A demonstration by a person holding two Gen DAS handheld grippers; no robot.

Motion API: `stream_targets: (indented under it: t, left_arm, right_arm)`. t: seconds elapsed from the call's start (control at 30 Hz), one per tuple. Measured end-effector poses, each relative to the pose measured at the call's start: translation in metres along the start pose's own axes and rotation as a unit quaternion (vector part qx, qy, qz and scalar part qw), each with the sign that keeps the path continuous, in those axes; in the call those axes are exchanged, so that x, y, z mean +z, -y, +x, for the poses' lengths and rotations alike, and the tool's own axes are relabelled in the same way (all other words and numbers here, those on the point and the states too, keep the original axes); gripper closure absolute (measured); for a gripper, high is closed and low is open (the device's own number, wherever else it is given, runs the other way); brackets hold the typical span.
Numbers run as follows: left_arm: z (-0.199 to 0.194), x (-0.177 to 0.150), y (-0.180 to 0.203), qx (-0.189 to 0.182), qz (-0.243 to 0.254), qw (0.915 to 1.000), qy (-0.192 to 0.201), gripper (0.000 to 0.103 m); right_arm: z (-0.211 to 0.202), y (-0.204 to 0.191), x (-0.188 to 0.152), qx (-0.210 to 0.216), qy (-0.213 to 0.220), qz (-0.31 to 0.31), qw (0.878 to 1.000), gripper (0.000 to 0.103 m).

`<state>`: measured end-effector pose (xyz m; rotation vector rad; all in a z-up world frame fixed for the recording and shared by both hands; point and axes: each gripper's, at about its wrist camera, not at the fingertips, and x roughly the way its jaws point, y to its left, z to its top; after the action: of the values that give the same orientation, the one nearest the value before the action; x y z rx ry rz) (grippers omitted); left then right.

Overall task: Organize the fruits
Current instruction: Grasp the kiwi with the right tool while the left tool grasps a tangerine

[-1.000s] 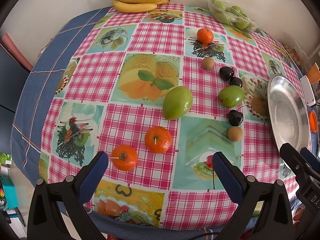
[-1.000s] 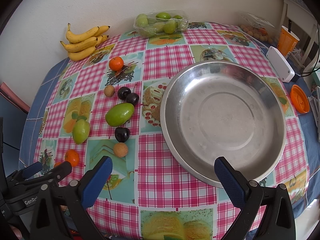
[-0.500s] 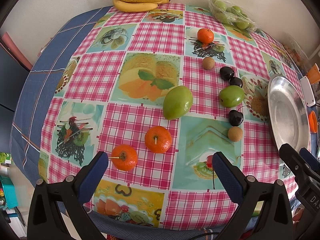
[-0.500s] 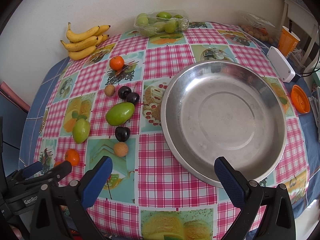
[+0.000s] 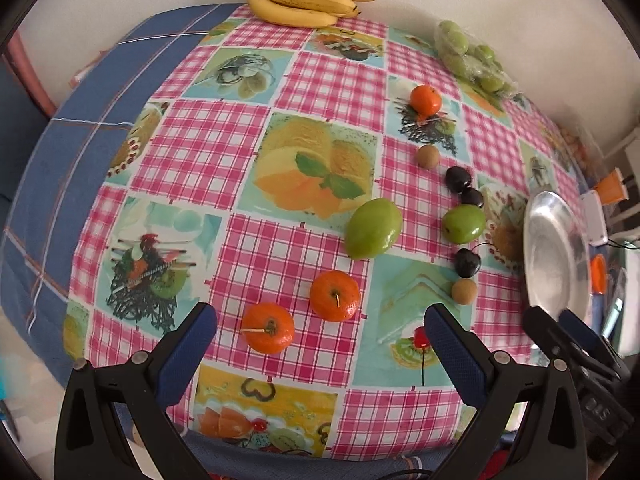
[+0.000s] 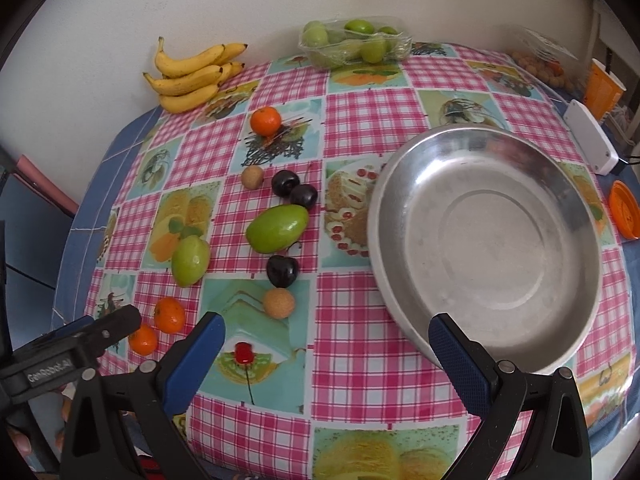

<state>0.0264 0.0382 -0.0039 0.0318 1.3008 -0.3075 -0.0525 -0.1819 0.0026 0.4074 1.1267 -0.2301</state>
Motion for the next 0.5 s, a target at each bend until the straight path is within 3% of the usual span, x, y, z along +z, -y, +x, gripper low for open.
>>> stream_targets:
  t: [0.13, 0.23, 0.4, 0.5]
  left_arm:
    - [0.001, 0.001, -0.015, -0.069, -0.005, 0.9976, 0.002, 0.000]
    - [0.001, 0.003, -0.025, -0.097, -0.009, 0.9952, 0.005, 0.000]
    - [-0.005, 0.010, -0.036, -0.092, 0.011, 0.9948, 0.041, 0.000]
    - [0.002, 0.012, -0.040, -0.077, 0.034, 0.9964, 0.014, 0.000]
  right_arm:
    - [0.007, -0.014, 0.004, 0.016, -0.007, -0.009, 1.000, 0.000]
    - [0.012, -0.023, 0.006, 0.028, -0.012, -0.017, 0.999, 0.000]
    - [0.028, -0.035, 0.007, 0.024, -0.036, -0.028, 0.999, 0.001]
    - [0.037, -0.037, 0.008, 0.017, -0.049, -0.027, 0.998, 0.008]
